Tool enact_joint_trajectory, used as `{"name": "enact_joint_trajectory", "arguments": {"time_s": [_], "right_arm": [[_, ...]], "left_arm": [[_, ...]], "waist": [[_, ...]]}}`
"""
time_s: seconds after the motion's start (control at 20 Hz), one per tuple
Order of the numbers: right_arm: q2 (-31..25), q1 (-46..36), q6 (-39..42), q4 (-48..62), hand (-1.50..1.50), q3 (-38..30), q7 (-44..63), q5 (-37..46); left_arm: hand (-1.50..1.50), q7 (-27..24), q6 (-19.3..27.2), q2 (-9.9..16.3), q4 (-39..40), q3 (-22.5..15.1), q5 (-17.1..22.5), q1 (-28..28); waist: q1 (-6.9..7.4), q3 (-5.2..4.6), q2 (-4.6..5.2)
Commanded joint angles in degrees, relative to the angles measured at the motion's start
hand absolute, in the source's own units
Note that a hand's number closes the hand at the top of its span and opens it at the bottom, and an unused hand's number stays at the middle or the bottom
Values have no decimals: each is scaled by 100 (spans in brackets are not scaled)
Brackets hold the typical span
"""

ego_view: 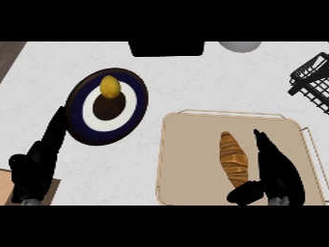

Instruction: Pick the croissant from the tray and place it in the tiered basket

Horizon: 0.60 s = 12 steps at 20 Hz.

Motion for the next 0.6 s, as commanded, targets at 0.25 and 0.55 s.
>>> {"name": "enact_joint_trajectory", "arguments": {"time_s": [0.25, 0.55], "right_arm": [[496, -348, 439, 648, -150, -99, 812, 28], [656, -347, 513, 909, -150, -344, 687, -74]], "left_arm": [[0, -334, 123, -560, 619, -298, 15, 468], [0, -334, 110, -557, 634, -310, 34, 492]], "waist": [[-7, -284, 108], [-63, -281, 104]]}}
